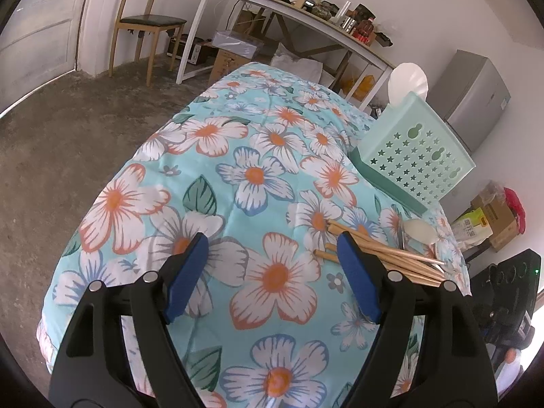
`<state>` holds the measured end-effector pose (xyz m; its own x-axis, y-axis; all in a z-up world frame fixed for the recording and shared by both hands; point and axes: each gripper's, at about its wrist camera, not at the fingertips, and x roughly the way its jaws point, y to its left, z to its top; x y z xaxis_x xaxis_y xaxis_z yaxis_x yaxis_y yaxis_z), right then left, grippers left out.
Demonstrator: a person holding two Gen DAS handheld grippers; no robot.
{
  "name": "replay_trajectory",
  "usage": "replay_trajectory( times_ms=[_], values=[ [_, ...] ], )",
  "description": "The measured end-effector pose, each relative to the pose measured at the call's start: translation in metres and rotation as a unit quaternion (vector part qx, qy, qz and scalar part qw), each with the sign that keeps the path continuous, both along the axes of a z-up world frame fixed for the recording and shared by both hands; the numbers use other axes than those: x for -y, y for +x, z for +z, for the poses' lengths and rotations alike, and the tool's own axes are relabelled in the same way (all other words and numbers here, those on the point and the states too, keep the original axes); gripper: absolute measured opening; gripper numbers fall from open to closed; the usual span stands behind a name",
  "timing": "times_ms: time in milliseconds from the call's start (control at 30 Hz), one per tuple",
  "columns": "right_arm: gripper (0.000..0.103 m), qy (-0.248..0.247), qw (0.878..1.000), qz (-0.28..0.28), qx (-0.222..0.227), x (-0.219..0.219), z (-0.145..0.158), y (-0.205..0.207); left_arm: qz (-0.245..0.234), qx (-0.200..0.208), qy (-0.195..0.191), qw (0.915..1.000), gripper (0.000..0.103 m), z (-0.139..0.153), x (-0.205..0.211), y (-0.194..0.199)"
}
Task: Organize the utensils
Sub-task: 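Withdraw the left tool from the holder back toward the chopsticks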
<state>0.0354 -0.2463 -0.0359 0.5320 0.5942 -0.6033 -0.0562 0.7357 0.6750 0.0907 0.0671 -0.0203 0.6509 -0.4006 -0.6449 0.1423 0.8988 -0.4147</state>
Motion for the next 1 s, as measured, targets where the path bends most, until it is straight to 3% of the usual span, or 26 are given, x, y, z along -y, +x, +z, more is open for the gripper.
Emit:
replay_trajectory(
  times_ms=[1000],
  values=[
    [0.097, 0.022, 1.000, 0.008, -0.015, 0.0069, 0.0002, 0.0011, 0.004, -0.003, -0.008, 1.0000, 0.074, -0.0024, -0.0020, -0.0028]
  ],
)
